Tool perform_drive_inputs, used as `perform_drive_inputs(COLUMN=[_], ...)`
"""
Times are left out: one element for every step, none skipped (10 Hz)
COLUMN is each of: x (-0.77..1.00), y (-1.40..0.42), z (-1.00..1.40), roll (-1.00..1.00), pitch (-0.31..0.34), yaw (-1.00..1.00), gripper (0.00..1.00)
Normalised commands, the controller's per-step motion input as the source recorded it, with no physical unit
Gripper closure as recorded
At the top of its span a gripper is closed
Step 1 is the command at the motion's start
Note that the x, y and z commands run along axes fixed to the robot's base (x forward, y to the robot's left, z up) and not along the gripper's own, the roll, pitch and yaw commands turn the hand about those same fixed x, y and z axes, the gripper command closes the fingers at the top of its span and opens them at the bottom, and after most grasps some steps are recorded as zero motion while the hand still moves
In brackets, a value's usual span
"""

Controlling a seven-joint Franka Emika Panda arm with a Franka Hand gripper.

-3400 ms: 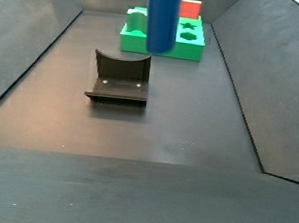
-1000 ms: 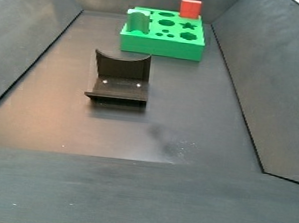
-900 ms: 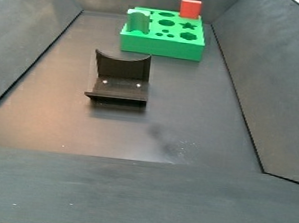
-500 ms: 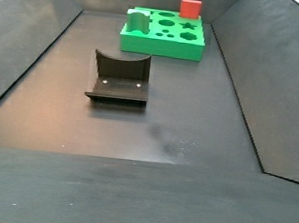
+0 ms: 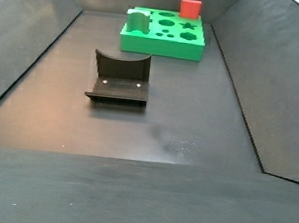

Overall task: Pick up the oval object. Move up. Move to above the board. Insert the oval object.
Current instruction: Insert the oval object.

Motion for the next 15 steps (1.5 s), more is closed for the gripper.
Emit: perform_drive_inputs(x=[0.0,0.0,0.0,0.0,0.0,0.0,0.0,0.0,0.0,0.0,0.0,0.0,0.17,0.18,0.39], y=[-0.5,-0.32,-0.23,-0.07,-0.07,-0.07,-0.07,-0.06,-0.04,-0.04,-0.03,-0.03,-0.03,-0.03,-0.01], z=[-0.42,-0.51,-0.55,-0.6,-0.61,-0.64,-0.57,-0.55,-0.42,-0.41,-0.4,-0.26,-0.1,-0.09,-0.09], roll=[0.0,0.0,0.0,0.0,0.0,0.0,0.0,0.0,-0.01,-0.01,-0.02,-0.06,-0.14,-0.14,-0.16], pitch=[-0.114,-0.073,-0.046,-0.004,-0.02,-0.037,-0.029,-0.031,-0.066,-0.063,-0.059,-0.036,0.0,0.0,0.0], yaw=[-0.74,-0.88,-0.96,-1.0,-1.0,-1.0,-1.0,-1.0,-1.0,-1.0,-1.0,-1.0,-0.89,-0.89,-0.75], gripper=[1.0,1.0,1.0,1.0,1.0,1.0,1.0,1.0,1.0,1.0,1.0,1.0,1.0,1.0,1.0])
